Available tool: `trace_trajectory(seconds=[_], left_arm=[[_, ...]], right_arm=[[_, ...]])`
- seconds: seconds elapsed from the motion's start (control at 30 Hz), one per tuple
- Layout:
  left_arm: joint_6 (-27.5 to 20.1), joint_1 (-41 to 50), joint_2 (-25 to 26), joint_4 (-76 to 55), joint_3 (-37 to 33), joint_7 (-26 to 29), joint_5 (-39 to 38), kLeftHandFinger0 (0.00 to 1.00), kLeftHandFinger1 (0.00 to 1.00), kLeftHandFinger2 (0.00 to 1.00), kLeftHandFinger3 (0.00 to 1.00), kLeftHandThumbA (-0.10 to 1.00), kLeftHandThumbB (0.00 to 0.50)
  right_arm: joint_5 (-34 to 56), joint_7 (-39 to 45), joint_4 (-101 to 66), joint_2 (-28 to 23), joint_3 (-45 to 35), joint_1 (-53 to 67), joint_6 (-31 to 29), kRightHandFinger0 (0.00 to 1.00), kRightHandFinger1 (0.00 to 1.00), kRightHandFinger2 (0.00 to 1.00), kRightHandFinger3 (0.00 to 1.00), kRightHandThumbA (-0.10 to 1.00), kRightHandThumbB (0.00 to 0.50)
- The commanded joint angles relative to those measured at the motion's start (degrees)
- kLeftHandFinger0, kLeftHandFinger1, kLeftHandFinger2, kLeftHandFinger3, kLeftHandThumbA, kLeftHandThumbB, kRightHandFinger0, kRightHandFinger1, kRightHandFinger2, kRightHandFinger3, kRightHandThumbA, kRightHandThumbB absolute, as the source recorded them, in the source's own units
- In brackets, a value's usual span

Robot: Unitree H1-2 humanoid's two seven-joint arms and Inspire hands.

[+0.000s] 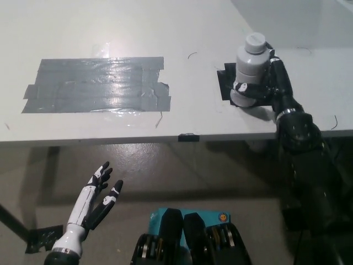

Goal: A white bottle is kept in the middle of the desk infront of the robot and the robot picks it up with its right hand and passes it to a person

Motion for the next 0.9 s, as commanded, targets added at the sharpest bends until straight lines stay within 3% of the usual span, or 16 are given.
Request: trace_trajectory(seconds=[0.0,0.03,0.07,0.1,0.13,0.17,0.2,0.23,0.27,0.3,0.4,0.57,0.7,0.8,0.87], left_arm=[[-1.89,-1.29,-0.19,-0.96,-0.13,-0.08,0.51,1.00,1.00,1.00,1.00,0.76,0.027],[-1.62,-1.14,-0.39,-1.17,-0.23,-0.09,0.52,1.00,1.00,1.00,1.00,0.76,0.025],[-1.61,-1.10,-0.46,-1.30,-0.27,-0.05,0.58,1.00,1.00,1.00,1.00,0.76,0.025],[-1.88,-1.08,-0.47,-1.36,-0.20,0.00,0.48,1.00,1.00,1.00,1.00,0.74,0.017],[-1.76,-1.29,-0.35,-1.68,-0.18,-0.06,0.56,1.00,1.00,1.00,1.00,0.73,0.012],[-1.78,-1.53,-0.14,-1.95,-0.25,0.06,1.03,1.00,1.00,1.00,1.00,0.72,0.006],[-1.71,-1.92,0.09,-1.97,-0.20,-0.02,1.11,1.00,1.00,1.00,1.00,0.72,0.013],[-1.56,-2.16,0.19,-1.94,-0.11,-0.10,1.01,1.00,1.00,1.00,1.00,0.72,0.015],[-1.59,-2.48,0.33,-1.91,-0.02,-0.22,0.87,1.00,1.00,1.00,1.00,0.71,0.007],[-1.78,-2.69,0.43,-1.85,0.05,-0.34,0.70,1.00,1.00,1.00,1.00,0.71,0.007],[-2.04,-3.06,0.37,-1.53,0.13,-0.41,0.42,1.00,1.00,1.00,1.00,0.69,0.017],[-2.08,-2.57,0.27,-1.13,0.26,-0.67,-0.28,1.00,1.00,1.00,1.00,0.73,0.046],[-1.67,-2.66,0.26,-1.39,0.32,-0.53,-0.14,1.00,1.00,1.00,1.00,0.73,0.036],[-2.30,-2.75,0.41,-1.18,0.20,-0.31,0.34,1.00,1.00,1.00,1.00,0.71,0.017],[-2.33,-2.87,0.40,-1.27,0.13,-0.53,0.20,1.00,1.00,1.00,1.00,0.70,0.010]], right_arm=[[9.56,4.34,10.12,0.31,-4.93,-8.55,-2.75,1.00,1.00,1.00,1.00,0.73,0.407],[8.80,0.86,13.19,0.38,-5.51,-9.49,-3.00,1.00,1.00,1.00,1.00,0.49,0.382],[7.89,-1.90,14.96,0.35,-5.58,-10.12,-2.95,1.00,1.00,1.00,1.00,0.45,0.403],[8.56,-2.91,17.19,0.32,-6.51,-10.73,-3.55,0.95,0.75,0.66,0.88,0.06,0.178],[8.32,-4.42,19.10,0.21,-6.66,-11.33,-4.11,0.37,0.35,0.44,0.45,-0.08,0.273],[6.68,-6.97,20.63,0.16,-5.58,-11.33,-5.16,0.12,0.12,0.22,0.24,-0.10,0.242],[7.07,-7.23,21.34,0.15,-5.93,-11.39,-5.93,0.00,0.07,0.38,0.35,-0.10,0.228],[8.24,-6.81,21.76,0.21,-6.81,-11.34,-6.31,0.00,0.16,0.52,0.45,-0.10,0.204],[9.20,-6.42,22.19,0.19,-7.52,-11.47,-6.50,0.00,0.29,0.71,0.63,-0.10,0.189],[9.74,-6.24,22.69,0.13,-7.95,-11.68,-6.63,0.00,0.34,0.75,0.66,-0.10,0.186],[9.50,-6.05,22.63,-0.07,-7.50,-11.63,-7.71,0.00,0.43,0.77,0.70,-0.10,0.192],[8.43,-6.04,21.37,0.35,-5.40,-11.23,-9.86,0.00,0.44,0.78,0.73,-0.10,0.177],[6.12,-6.75,18.34,1.26,-2.30,-11.62,-10.47,0.00,0.43,0.77,0.75,-0.10,0.173],[2.03,-7.01,13.26,2.38,3.01,-11.12,-10.07,0.10,0.56,0.85,0.86,-0.10,0.167],[1.00,-6.88,10.04,2.95,5.53,-10.46,-9.31,0.11,0.58,0.86,0.86,-0.10,0.172]])
